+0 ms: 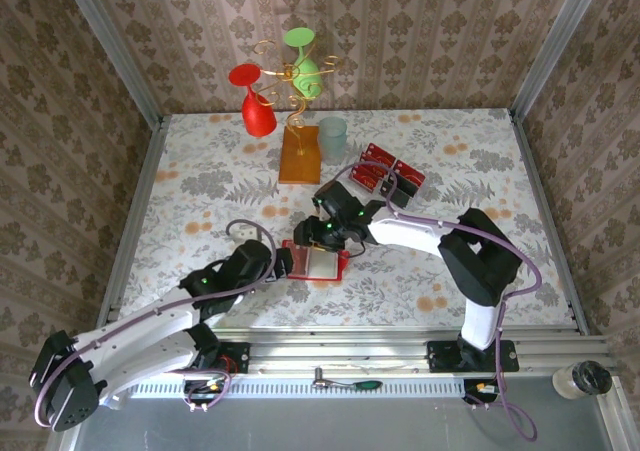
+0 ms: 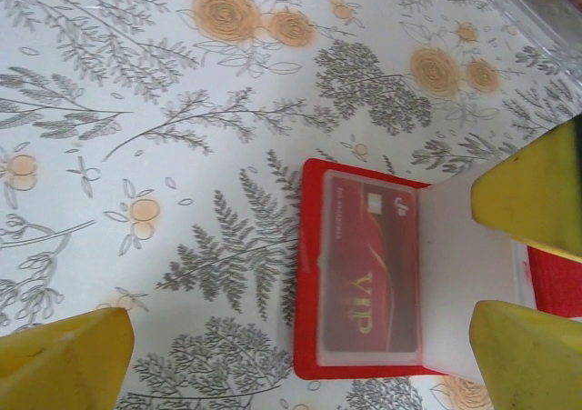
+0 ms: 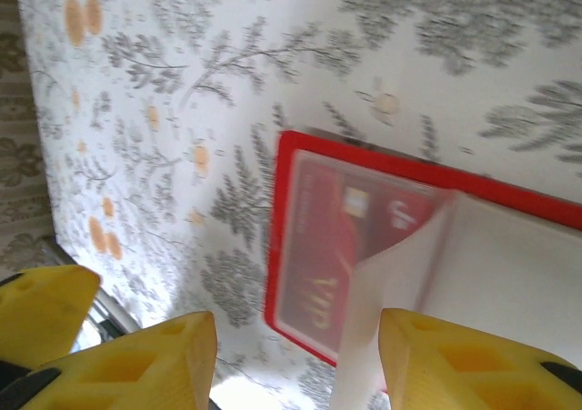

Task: Put the credit cards into the card holder
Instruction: Flip over the card slot on the card holder.

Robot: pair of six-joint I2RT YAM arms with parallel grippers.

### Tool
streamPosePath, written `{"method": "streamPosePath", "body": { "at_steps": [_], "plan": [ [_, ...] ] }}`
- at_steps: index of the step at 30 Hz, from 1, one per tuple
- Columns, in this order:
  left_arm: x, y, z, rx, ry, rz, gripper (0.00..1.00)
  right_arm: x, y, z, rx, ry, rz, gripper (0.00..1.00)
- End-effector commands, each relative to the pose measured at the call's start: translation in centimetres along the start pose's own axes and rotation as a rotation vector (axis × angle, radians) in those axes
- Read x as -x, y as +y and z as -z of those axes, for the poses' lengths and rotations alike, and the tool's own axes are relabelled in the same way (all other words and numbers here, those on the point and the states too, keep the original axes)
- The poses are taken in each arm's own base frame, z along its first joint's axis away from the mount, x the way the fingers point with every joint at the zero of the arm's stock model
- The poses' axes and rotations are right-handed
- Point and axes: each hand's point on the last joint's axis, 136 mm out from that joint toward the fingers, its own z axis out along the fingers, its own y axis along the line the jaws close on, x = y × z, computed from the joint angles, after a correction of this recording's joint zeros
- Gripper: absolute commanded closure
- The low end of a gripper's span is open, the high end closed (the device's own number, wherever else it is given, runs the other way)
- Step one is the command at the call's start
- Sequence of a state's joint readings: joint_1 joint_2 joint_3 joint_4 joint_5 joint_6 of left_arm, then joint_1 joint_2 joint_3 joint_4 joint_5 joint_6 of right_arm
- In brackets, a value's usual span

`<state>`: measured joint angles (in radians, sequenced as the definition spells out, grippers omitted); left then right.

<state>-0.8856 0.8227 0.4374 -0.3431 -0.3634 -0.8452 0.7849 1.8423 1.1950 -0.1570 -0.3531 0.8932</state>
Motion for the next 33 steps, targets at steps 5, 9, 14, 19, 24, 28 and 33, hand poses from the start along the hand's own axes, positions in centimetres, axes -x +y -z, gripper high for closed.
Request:
{"method": "streamPosePath", "body": {
  "at_steps": [5, 9, 14, 19, 24, 28, 33],
  "plan": [
    [-0.9, 1.7, 0.2, 0.033, 0.021, 0.001, 0.04, -0.4, 0.8, -3.3, -0.015, 0.046, -0.011, 0.48],
    [-0.7, 1.8, 0.4, 0.030, 0.013, 0.010, 0.04, -0.6, -0.1, -5.1, -0.033, 0.062, -0.029, 0.48],
    [-0.6, 1.9, 0.4, 0.029, 0.014, 0.016, 0.05, -1.0, -0.6, -6.1, -0.026, 0.080, -0.038, 0.49],
    [-0.7, 2.1, 0.3, 0.032, 0.017, 0.020, 0.05, -1.1, -0.3, -5.9, -0.010, 0.088, -0.034, 0.49],
    [-1.0, 2.2, 0.1, 0.040, 0.026, 0.020, 0.05, -0.3, 1.1, -4.4, 0.029, 0.068, -0.016, 0.49],
    [-1.1, 2.1, -0.2, 0.044, 0.037, 0.017, 0.05, 0.8, 2.0, -2.3, 0.051, 0.035, -0.001, 0.49],
    [-0.6, 1.0, -0.8, 0.031, 0.043, 0.004, 0.05, 1.8, 1.6, 0.8, 0.051, -0.019, -0.001, 0.49]
  ]
}}
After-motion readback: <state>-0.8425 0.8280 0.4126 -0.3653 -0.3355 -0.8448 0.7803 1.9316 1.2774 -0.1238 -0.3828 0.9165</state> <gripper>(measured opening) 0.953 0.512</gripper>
